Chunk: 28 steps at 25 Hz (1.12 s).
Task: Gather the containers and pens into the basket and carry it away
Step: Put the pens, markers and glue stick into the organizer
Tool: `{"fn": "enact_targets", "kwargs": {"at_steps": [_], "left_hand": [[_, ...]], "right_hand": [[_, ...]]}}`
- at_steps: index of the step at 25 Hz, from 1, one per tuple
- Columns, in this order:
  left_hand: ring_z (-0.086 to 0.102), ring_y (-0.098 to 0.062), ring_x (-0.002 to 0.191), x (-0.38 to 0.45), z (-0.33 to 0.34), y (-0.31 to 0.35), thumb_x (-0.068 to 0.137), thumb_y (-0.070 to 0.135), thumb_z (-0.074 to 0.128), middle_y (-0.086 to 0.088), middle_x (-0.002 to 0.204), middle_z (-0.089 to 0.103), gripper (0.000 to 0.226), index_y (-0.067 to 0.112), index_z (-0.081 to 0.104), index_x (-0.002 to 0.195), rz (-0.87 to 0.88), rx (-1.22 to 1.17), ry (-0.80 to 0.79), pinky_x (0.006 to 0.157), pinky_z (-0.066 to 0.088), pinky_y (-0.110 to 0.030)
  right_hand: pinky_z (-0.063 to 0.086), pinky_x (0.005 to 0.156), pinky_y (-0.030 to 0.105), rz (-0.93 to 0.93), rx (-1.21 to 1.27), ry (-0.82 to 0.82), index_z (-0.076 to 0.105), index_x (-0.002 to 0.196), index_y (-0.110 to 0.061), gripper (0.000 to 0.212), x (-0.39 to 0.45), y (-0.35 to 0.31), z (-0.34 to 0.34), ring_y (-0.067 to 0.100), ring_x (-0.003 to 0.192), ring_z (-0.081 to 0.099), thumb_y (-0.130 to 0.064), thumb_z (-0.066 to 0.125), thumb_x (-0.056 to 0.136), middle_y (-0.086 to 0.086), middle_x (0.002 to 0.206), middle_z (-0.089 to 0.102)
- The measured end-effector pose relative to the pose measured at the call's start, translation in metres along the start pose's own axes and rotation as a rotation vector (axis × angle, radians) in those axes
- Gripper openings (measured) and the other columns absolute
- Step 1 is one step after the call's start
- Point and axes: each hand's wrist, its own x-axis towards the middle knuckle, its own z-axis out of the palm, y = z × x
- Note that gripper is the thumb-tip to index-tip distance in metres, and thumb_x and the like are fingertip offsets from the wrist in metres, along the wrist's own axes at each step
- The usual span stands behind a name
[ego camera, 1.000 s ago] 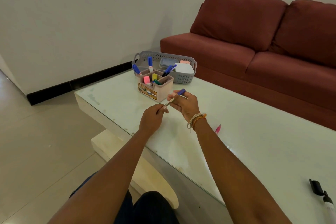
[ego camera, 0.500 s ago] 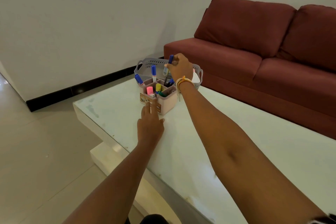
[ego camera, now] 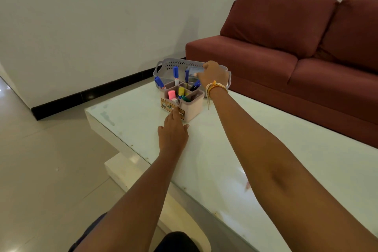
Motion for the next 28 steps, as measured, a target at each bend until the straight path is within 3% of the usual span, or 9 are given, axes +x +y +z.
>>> {"fn": "enact_targets", "kwargs": {"at_steps": [2,6,11,13,15,18,21,25,28], "left_hand": [[0.059,-0.025,0.112,-0.011,-0.006,0.004,0.093,0.030,0.052,-0.007,0.125,0.061,0.038,0.014,0.048,0.128,0.112,-0.004,0.100,0.090,0.048,-0.039],[0.063,-0.022,0.090,-0.048,-0.010,0.023,0.090,0.026,0.049,-0.002,0.098,0.070,0.023,0.017,0.067,0.099,0.427,0.030,0.007,0.073,0.048,-0.032],[0.060,-0.011,0.075,-0.095,0.008,0.073,0.082,0.045,0.060,0.011,0.078,0.066,0.021,0.025,0.067,0.079,0.395,-0.258,-0.281,0.061,0.038,-0.022],[0.057,-0.008,0.070,-0.111,0.016,0.096,0.074,0.065,0.062,0.013,0.074,0.062,0.039,0.027,0.065,0.079,0.413,-0.224,-0.415,0.061,0.040,-0.025],[0.052,-0.009,0.070,-0.122,0.021,0.106,0.066,0.074,0.062,0.013,0.075,0.057,0.052,0.025,0.062,0.084,0.503,-0.059,-0.414,0.068,0.042,-0.028],[0.059,-0.015,0.075,-0.121,0.027,0.102,0.074,0.049,0.069,0.007,0.075,0.060,0.032,0.019,0.064,0.082,0.452,-0.146,-0.329,0.067,0.040,-0.025],[0.063,-0.022,0.077,-0.117,0.028,0.096,0.078,0.024,0.069,-0.004,0.079,0.067,0.014,0.011,0.067,0.081,0.306,-0.333,-0.246,0.062,0.044,-0.026],[0.063,-0.020,0.070,-0.110,0.018,0.090,0.078,0.015,0.073,-0.009,0.076,0.069,0.011,0.004,0.071,0.080,0.140,-0.592,-0.022,0.062,0.047,-0.024],[0.061,-0.015,0.068,-0.089,0.005,0.077,0.080,0.019,0.074,-0.008,0.080,0.071,0.014,0.007,0.070,0.086,0.150,-0.608,0.074,0.064,0.050,-0.022]], "right_hand": [[0.049,0.082,0.029,0.096,0.196,0.021,0.069,0.092,-0.012,0.023,-0.021,0.016,-0.017,0.025,0.088,0.064,-0.033,0.064,0.086,0.007,0.093,0.071],[0.048,0.054,0.020,0.380,0.504,-0.305,0.067,0.089,-0.006,0.020,-0.078,0.056,-0.050,0.018,0.062,0.065,-0.025,0.064,0.085,0.011,0.082,0.070],[0.038,0.033,0.011,0.537,0.218,-0.559,0.055,0.071,-0.001,0.020,-0.129,0.123,-0.099,0.016,0.049,0.050,-0.008,0.061,0.089,0.011,0.064,0.055],[0.041,0.035,0.016,0.583,0.120,-0.550,0.055,0.075,0.001,0.017,-0.140,0.142,-0.111,0.015,0.052,0.049,-0.006,0.058,0.091,0.012,0.067,0.054],[0.046,0.045,0.023,0.623,0.078,-0.534,0.056,0.087,0.001,0.011,-0.148,0.154,-0.118,0.017,0.055,0.051,-0.008,0.060,0.090,0.012,0.071,0.054],[0.054,0.056,0.031,0.666,0.107,-0.584,0.052,0.085,-0.001,0.024,-0.158,0.162,-0.118,0.021,0.059,0.058,-0.019,0.067,0.088,0.013,0.076,0.057],[0.057,0.049,0.027,0.643,0.266,-0.543,0.057,0.083,0.003,0.021,-0.163,0.157,-0.102,0.021,0.053,0.060,-0.013,0.071,0.084,0.017,0.071,0.063],[0.058,0.049,0.026,0.700,0.599,-0.380,0.062,0.078,0.006,0.011,-0.158,0.135,-0.073,0.020,0.054,0.062,-0.001,0.070,0.082,0.021,0.076,0.065],[0.060,0.056,0.031,0.699,0.770,-0.277,0.062,0.082,0.007,0.005,-0.134,0.097,-0.054,0.025,0.062,0.067,0.004,0.064,0.080,0.022,0.082,0.066]]}}
